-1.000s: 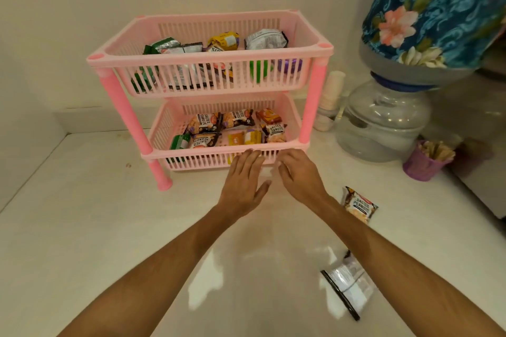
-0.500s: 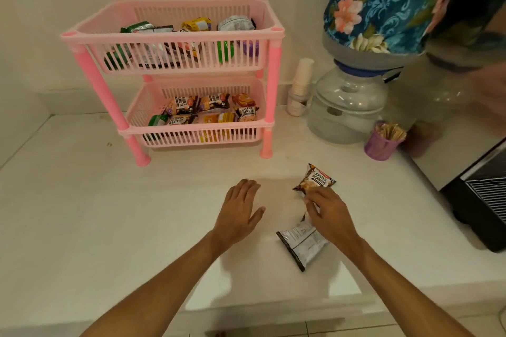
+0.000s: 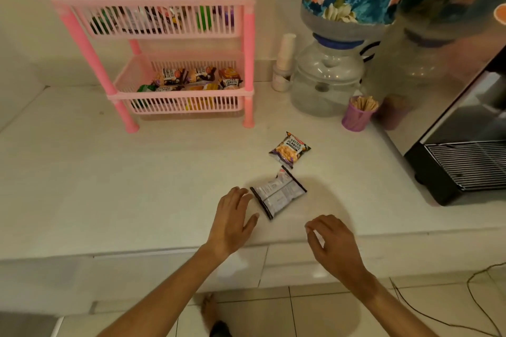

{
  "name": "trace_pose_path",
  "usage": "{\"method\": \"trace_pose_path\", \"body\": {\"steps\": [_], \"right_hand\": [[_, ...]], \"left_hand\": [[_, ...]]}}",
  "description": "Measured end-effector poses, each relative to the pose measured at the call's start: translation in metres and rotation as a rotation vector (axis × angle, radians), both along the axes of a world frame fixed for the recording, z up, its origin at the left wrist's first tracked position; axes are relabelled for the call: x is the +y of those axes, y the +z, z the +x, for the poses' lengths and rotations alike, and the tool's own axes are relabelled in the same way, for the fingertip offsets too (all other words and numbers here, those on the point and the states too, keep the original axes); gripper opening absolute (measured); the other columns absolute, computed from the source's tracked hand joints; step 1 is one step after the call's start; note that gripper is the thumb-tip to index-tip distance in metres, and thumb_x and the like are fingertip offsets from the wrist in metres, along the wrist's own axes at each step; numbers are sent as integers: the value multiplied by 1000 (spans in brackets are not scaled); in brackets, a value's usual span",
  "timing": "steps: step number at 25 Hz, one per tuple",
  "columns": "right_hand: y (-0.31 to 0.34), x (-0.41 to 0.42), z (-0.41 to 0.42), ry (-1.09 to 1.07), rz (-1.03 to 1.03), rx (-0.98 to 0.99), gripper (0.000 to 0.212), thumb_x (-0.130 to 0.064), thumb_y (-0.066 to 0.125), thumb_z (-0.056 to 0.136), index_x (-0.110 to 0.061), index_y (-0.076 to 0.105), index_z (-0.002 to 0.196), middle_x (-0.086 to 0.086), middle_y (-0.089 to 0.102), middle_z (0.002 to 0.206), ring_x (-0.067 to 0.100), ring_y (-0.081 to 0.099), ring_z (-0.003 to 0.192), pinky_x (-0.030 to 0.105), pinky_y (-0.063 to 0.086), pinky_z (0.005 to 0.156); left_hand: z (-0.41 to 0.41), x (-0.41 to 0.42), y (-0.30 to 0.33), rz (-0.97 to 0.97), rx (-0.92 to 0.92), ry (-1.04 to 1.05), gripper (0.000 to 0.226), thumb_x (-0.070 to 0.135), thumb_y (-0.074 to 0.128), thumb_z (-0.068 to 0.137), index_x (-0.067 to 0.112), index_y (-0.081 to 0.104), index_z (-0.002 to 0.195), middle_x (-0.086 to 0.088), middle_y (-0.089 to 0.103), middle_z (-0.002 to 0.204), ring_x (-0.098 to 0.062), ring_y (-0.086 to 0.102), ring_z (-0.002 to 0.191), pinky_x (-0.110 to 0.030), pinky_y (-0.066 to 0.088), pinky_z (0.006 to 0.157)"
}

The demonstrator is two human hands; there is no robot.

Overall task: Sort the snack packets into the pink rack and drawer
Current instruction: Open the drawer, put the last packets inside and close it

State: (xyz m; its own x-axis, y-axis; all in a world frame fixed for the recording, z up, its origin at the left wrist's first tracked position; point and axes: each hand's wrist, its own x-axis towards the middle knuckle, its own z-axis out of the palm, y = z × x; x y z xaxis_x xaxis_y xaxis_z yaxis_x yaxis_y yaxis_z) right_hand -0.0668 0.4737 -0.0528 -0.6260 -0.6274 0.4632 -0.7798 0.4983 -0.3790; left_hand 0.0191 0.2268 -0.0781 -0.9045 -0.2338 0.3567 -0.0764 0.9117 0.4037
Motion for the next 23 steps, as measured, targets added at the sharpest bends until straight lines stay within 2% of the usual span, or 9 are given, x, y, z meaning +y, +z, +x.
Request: {"method": "trace_pose_path", "body": {"steps": [4, 7, 8, 10, 12, 15, 19, 21, 23], "right_hand": [[-31, 31, 30, 125, 256, -15, 4, -15, 67, 78, -18, 69, 81, -6, 64, 74, 13, 57, 66, 23, 45, 61], [-55, 36, 38, 77, 520, -332, 28, -22, 55, 91, -18, 63, 118, -7, 64, 114, 13, 59, 101, 24, 46, 84], [-60, 31, 38, -5, 422, -593, 33, -18, 54, 92, -17, 59, 124, -5, 61, 122, 14, 57, 105, 24, 45, 87], [-64, 18, 36, -169, -73, -1179, 35, -2, 55, 89, -10, 58, 123, 6, 64, 119, 18, 59, 98, 25, 45, 81], [-63, 4, 32, -283, -538, -1534, 33, 10, 51, 86, -6, 59, 113, 11, 65, 111, 20, 60, 91, 30, 45, 82], [-59, -8, 24, -389, -879, -1746, 37, 19, 40, 81, -7, 58, 102, 11, 64, 102, 23, 60, 95, 35, 43, 92], [-51, -17, 22, -437, -1111, -1849, 39, 20, 24, 78, -4, 55, 83, 10, 57, 88, 26, 57, 92, 34, 43, 96], [-50, -17, 25, -433, -1134, -1858, 41, 20, 21, 78, -2, 55, 86, 12, 57, 93, 26, 57, 93, 36, 41, 101], [-50, -12, 29, -422, -1121, -1851, 45, 21, 21, 78, 5, 55, 103, 18, 58, 109, 30, 57, 104, 36, 43, 100]], "left_hand": [[20, 28, -10, -104, -16, -26, 36, 34, 57, 88, 12, 58, 117, -8, 56, 128, -29, 44, 127, -50, 36, 105], [32, 42, -17, -157, -45, -65, 36, 32, 56, 88, 10, 60, 116, -10, 56, 129, -31, 45, 128, -53, 35, 105], [36, 46, -19, -160, -83, -72, 39, 31, 57, 87, 9, 59, 119, -11, 55, 132, -32, 44, 129, -54, 36, 105], [42, 52, -21, -159, -210, -73, 47, 32, 58, 88, 8, 53, 128, -13, 48, 140, -33, 39, 134, -53, 33, 108], [47, 56, -23, -177, -333, -65, 54, 36, 53, 91, 10, 44, 137, -11, 35, 151, -31, 26, 142, -49, 22, 116], [46, 56, -21, -210, -419, -57, 58, 36, 49, 92, 14, 32, 143, -7, 22, 157, -25, 12, 146, -45, 11, 118], [45, 61, -15, -194, -471, -39, 58, 30, 48, 93, 15, 27, 144, -6, 16, 159, -25, 8, 146, -45, 10, 117], [46, 63, -13, -206, -509, -38, 58, 27, 46, 94, 14, 25, 145, -6, 13, 159, -26, 8, 146, -47, 12, 117], [49, 66, -8, -206, -532, -41, 56, 27, 45, 95, 14, 25, 145, -7, 13, 159, -27, 9, 146, -48, 14, 116]]}}
